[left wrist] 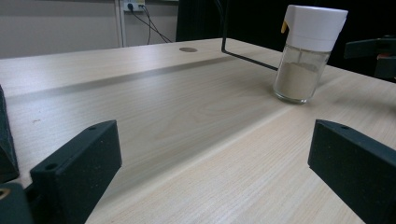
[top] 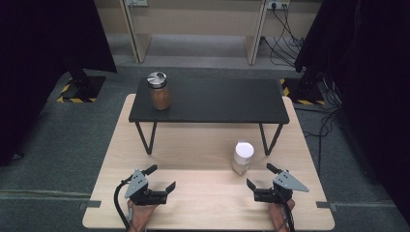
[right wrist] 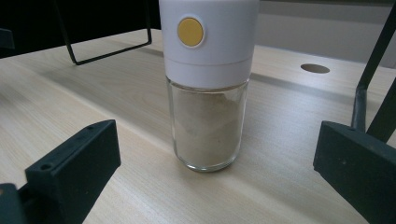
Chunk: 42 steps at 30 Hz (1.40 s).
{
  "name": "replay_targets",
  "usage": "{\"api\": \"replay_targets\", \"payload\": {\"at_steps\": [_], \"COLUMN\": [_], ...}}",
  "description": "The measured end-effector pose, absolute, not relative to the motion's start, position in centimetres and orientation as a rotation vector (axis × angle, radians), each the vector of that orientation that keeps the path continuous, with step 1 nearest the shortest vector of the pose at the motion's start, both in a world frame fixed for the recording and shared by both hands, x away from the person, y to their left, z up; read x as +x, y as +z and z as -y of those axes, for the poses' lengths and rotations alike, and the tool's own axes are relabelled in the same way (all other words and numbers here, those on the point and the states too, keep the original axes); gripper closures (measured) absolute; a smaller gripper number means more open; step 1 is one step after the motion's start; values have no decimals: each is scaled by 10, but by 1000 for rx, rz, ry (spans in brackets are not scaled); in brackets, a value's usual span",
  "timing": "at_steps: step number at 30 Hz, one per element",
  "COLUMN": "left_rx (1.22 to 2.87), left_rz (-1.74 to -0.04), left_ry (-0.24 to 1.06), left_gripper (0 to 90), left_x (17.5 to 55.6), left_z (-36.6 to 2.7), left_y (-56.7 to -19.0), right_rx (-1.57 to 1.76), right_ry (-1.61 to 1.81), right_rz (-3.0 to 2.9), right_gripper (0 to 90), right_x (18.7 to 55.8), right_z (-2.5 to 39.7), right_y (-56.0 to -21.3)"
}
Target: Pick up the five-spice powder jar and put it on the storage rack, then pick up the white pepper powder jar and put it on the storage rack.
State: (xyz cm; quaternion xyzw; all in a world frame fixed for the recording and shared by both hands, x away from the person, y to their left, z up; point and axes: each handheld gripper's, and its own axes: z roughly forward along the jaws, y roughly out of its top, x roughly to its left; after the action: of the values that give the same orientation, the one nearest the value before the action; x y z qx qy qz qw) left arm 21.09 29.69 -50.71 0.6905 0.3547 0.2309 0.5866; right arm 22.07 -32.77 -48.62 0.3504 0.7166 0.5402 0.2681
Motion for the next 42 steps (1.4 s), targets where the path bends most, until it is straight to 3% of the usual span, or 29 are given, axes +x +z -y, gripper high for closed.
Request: {"api": "replay_targets", "payload": {"at_steps": [42], "left_rx": [1611], "left_rz": [-813], "left_ry": [531], "left_gripper": [12], "left_x": [212], "left_z": [-298], "left_y": [-508], "right_rx": [956], "right_ry": [1472], "right_rz": [-1926], "right_gripper": [7], "right_x": [221], "right_z": [330], "right_y": [-487]}}
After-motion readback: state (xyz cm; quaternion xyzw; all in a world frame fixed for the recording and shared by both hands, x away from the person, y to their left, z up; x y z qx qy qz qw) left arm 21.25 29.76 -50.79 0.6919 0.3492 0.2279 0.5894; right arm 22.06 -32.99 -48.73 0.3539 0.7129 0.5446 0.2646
